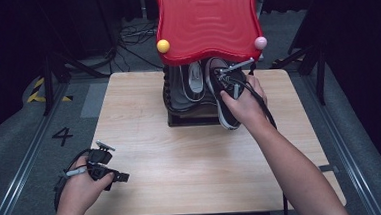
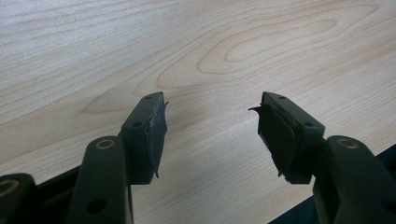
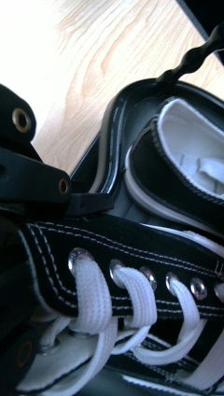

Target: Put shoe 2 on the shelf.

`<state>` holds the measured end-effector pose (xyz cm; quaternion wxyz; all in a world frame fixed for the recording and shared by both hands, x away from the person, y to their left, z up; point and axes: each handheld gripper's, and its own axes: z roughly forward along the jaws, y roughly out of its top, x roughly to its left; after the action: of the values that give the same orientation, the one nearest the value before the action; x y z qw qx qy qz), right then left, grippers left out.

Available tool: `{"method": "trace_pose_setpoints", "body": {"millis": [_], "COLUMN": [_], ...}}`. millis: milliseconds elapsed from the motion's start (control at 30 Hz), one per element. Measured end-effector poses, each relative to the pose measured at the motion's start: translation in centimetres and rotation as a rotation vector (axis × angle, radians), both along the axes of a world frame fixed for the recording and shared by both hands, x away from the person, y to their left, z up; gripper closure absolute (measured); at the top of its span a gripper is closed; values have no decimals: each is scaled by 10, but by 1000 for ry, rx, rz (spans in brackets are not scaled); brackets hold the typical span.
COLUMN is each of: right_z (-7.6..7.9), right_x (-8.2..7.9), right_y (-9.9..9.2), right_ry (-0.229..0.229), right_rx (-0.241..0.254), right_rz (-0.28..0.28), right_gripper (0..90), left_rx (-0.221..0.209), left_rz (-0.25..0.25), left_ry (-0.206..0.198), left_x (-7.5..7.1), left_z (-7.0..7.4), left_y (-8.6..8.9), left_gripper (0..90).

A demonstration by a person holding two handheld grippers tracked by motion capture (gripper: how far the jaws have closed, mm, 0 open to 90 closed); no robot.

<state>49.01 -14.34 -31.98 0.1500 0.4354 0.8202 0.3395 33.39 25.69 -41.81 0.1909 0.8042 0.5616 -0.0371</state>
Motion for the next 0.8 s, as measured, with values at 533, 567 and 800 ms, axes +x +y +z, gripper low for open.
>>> {"method": "trace_pose_setpoints", "body": {"millis": [533, 567, 800], "right_z": [-10, -10, -3], "right_x": [6, 6, -8], "right_y": [18, 17, 10], "right_ry": [-8, 5, 22], "right_rx": [-51, -44, 11], "right_rz": [13, 16, 48], "right_gripper": [820, 795, 610], "left_rx": [-9, -12, -14], "left_rz": [-39, -36, -65], "left_ry": [13, 13, 9], "left_x": [9, 9, 21], "left_z": [-2, -2, 0], "left_y": [-12, -12, -20], "left_gripper": [420, 420, 421]}}
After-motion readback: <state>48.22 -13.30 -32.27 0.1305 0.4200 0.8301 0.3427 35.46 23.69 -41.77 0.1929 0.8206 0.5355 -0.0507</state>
